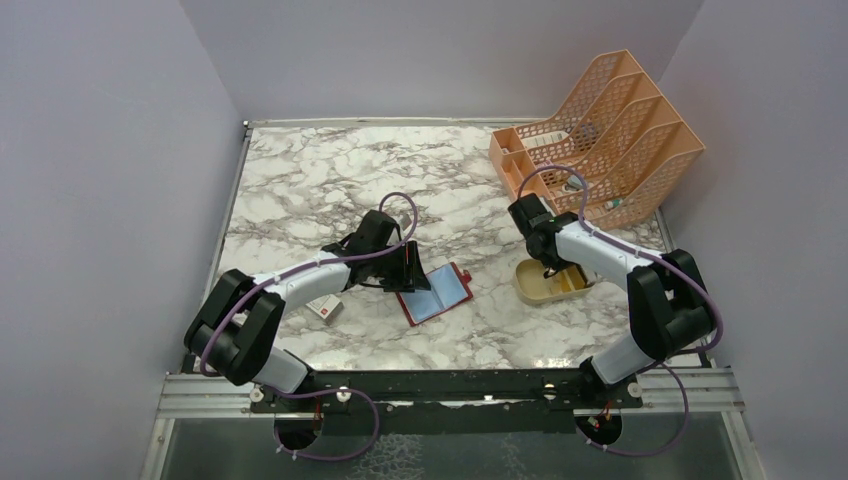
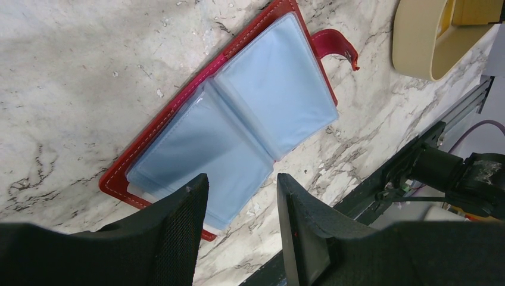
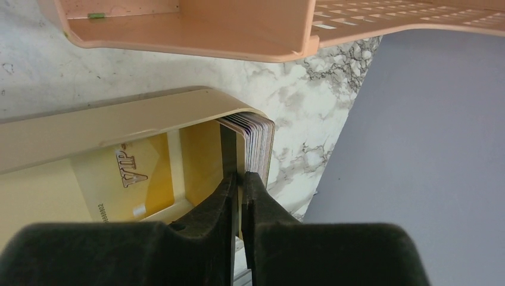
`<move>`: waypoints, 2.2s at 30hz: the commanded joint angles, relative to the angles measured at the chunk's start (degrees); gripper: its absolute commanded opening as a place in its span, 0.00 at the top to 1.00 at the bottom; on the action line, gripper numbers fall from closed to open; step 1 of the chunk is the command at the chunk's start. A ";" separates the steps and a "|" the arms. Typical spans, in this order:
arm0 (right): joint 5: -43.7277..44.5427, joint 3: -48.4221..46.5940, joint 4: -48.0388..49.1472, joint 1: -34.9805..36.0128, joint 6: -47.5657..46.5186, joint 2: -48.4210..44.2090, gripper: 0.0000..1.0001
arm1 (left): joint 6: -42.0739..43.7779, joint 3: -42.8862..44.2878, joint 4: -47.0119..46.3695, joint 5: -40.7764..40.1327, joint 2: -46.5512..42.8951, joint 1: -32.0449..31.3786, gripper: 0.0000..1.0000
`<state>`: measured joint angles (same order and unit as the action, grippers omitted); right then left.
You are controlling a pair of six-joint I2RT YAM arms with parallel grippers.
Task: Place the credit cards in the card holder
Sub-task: Pick up the credit card from the storage box.
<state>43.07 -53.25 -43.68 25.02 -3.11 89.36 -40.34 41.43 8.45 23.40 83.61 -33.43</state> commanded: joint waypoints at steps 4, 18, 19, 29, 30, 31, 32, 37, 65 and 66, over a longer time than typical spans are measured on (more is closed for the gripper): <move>-2.30 -1.29 1.07 -0.42 -0.91 -2.17 0.99 | 0.08 -0.82 -0.73 1.27 -1.99 0.21 0.51; -11.86 -5.10 -1.24 -0.41 0.88 -3.74 0.99 | 0.00 -0.98 -0.63 1.09 -2.49 0.21 0.51; -12.27 -5.19 -1.38 -0.41 0.87 -3.72 0.99 | -0.07 -1.00 -0.58 1.06 -2.42 0.21 0.51; -19.50 -7.57 -2.89 -0.43 1.20 -5.22 0.99 | -0.02 -1.09 -0.62 1.12 -2.38 0.19 0.51; -20.30 -8.06 -3.30 -0.43 1.42 -5.39 0.99 | 0.06 -1.09 -0.56 1.12 -2.48 0.20 0.50; -21.17 -8.68 -3.73 -0.43 1.69 -5.49 0.99 | 0.16 -1.09 -0.46 1.02 -2.51 0.21 0.50; -22.16 -9.21 -4.26 -0.41 2.01 -5.73 0.99 | 0.21 -0.98 -0.22 0.89 -2.50 0.21 0.50; -25.93 -10.41 -5.43 -0.41 2.66 -7.89 0.99 | 0.05 -0.27 0.20 0.84 -1.48 0.21 0.50; -52.60 -11.24 8.52 0.23 11.45 -19.11 0.99 | -2.55 -0.83 0.40 -1.83 -2.60 1.61 0.60; -53.54 -10.43 10.37 0.63 12.44 -19.60 0.99 | -2.55 -0.75 0.54 -1.83 -2.39 1.80 0.60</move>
<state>-1.85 -65.98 -42.35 25.02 4.82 72.64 -43.13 41.32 8.40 22.90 81.21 -32.73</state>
